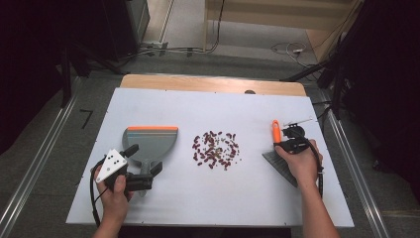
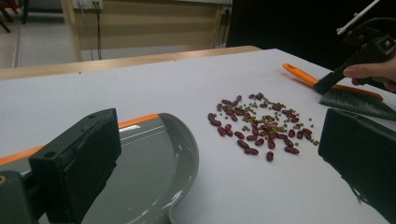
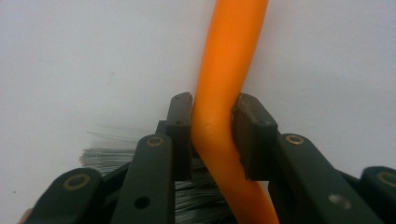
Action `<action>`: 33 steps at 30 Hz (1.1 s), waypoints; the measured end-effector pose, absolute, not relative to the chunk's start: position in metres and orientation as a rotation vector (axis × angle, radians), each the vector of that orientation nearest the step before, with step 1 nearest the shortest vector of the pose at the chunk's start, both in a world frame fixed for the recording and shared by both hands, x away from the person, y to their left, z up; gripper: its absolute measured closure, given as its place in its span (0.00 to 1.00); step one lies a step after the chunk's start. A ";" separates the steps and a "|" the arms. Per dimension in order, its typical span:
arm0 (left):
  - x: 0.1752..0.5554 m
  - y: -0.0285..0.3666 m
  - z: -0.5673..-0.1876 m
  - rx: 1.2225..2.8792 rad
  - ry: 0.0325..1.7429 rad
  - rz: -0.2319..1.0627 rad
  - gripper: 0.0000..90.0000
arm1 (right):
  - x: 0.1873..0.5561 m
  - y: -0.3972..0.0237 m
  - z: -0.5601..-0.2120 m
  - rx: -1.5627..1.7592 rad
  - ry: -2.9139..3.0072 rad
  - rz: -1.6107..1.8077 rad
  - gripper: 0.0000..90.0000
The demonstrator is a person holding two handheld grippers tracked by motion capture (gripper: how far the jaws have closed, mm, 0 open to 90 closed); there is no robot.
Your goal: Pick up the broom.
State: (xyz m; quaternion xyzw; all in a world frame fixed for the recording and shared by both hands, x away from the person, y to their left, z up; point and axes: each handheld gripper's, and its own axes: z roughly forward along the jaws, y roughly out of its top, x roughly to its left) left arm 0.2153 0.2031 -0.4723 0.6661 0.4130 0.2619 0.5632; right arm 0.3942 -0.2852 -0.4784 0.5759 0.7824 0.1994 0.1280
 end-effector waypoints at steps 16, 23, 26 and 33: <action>0.214 0.204 -0.469 1.560 0.962 0.621 0.00 | 0.363 -0.305 -0.470 1.577 2.123 0.931 0.76; 0.214 0.201 -0.467 1.567 0.952 0.630 0.00 | 0.347 -0.318 -0.465 1.514 2.034 1.129 0.76; 0.215 0.199 -0.467 1.574 0.946 0.630 0.00 | 0.339 -0.321 -0.463 1.461 1.983 1.215 0.76; 0.215 0.196 -0.466 1.576 0.936 0.629 0.00 | 0.327 -0.328 -0.455 1.396 1.835 1.360 0.76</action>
